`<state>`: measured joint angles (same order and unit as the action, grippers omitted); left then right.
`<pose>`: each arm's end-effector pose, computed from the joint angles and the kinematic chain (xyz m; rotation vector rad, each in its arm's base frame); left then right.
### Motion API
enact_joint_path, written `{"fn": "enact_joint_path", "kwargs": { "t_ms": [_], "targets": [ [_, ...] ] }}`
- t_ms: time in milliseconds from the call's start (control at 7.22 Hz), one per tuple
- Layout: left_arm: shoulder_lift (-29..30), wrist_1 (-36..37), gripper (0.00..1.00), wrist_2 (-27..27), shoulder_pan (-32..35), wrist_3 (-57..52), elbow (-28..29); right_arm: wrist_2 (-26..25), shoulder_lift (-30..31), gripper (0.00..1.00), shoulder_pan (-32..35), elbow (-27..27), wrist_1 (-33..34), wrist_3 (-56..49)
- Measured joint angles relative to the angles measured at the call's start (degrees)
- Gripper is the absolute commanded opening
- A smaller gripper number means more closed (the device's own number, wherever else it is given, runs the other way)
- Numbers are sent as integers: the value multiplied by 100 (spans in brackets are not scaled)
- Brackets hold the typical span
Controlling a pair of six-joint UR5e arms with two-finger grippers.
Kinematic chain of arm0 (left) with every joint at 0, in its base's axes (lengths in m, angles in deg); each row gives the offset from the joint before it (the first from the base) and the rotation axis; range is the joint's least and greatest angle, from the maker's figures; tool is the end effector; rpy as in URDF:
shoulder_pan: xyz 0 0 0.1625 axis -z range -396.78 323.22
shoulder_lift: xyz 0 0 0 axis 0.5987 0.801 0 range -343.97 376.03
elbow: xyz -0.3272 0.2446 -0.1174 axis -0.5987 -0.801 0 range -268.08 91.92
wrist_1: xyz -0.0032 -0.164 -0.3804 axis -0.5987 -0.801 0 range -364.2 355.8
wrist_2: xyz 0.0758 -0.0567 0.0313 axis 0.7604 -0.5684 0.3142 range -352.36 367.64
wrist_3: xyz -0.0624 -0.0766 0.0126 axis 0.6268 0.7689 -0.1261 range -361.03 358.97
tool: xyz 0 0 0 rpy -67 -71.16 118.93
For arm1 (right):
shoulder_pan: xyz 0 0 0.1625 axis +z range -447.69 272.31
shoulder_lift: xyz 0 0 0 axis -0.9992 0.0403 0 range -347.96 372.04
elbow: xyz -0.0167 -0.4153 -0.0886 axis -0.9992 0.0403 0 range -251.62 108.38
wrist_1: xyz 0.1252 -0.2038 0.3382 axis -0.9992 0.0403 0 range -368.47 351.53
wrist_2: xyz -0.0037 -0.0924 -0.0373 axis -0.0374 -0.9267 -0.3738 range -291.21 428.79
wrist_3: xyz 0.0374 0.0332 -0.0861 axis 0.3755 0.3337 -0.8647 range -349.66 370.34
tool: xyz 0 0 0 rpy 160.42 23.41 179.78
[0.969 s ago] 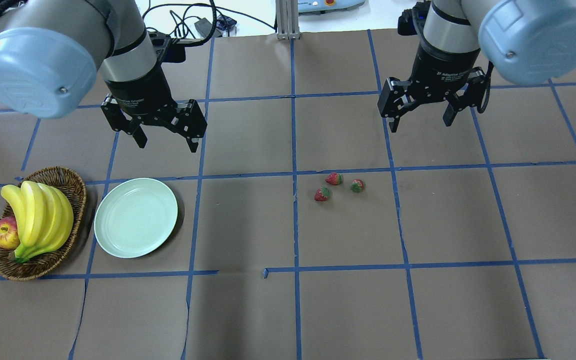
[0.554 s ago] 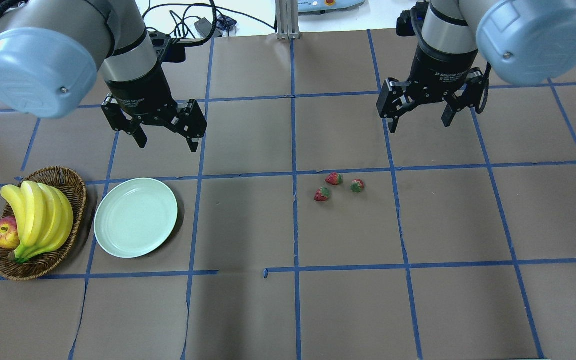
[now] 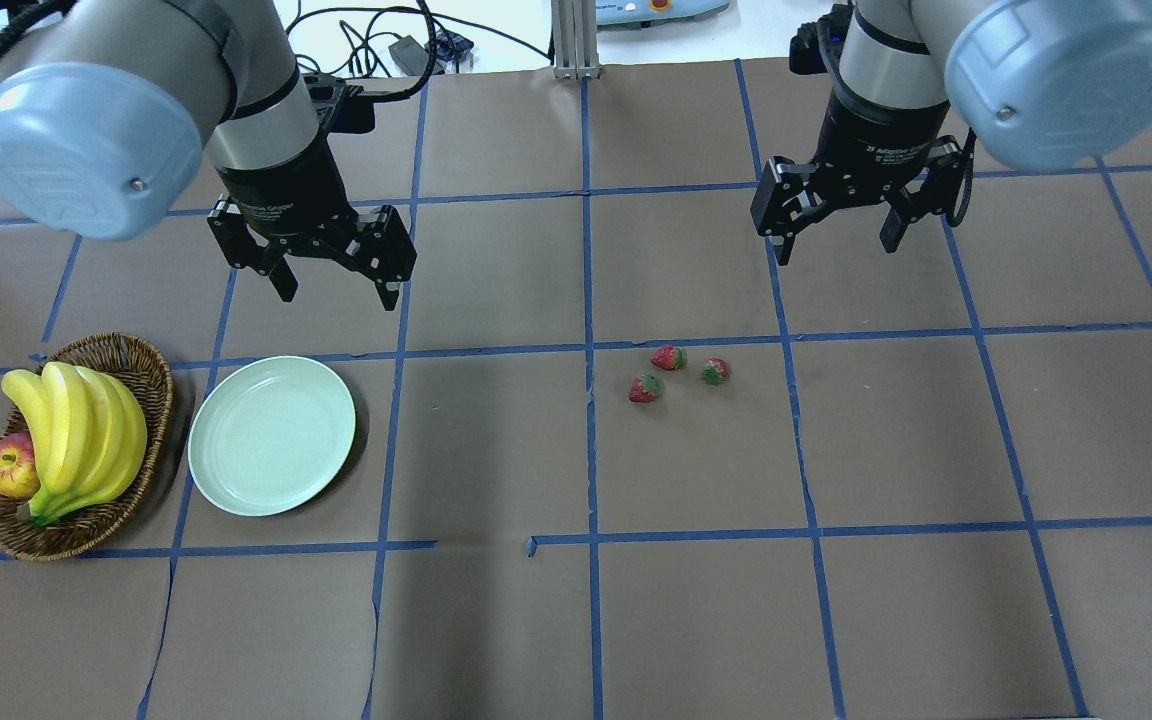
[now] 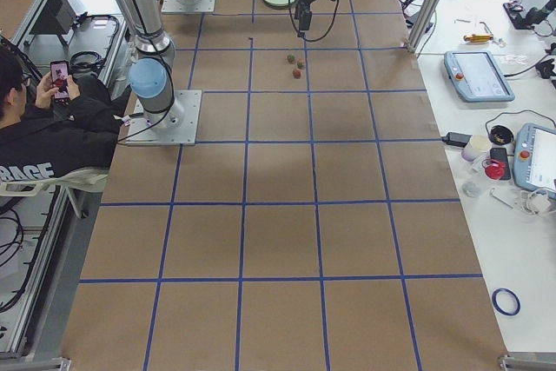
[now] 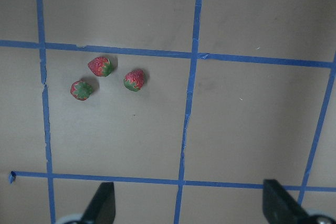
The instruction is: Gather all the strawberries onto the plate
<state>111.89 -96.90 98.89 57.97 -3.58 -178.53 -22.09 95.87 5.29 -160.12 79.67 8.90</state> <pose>-0.1734 -0.5035 0.4282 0.2005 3.1008 0.2439 0.1589 -0.5167 0.4428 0.1218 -3.1174 -0.1778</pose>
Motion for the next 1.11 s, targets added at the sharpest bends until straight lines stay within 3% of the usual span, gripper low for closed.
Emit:
{"fn": "enact_joint_path", "kwargs": {
  "t_ms": [554,692,969,1108],
  "targets": [
    [20,5,100,14,0,0,-5,6,-455,100,65,-45,381,32],
    [30,5,100,15,0,0,-7,8,-650,100,132,-169,716,70],
    [60,6,100,14,0,8,-11,21,-931,86,214,-785,1730,562],
    [75,6,100,10,0,13,-14,88,-976,84,229,-1104,2165,1005]
  ]
}}
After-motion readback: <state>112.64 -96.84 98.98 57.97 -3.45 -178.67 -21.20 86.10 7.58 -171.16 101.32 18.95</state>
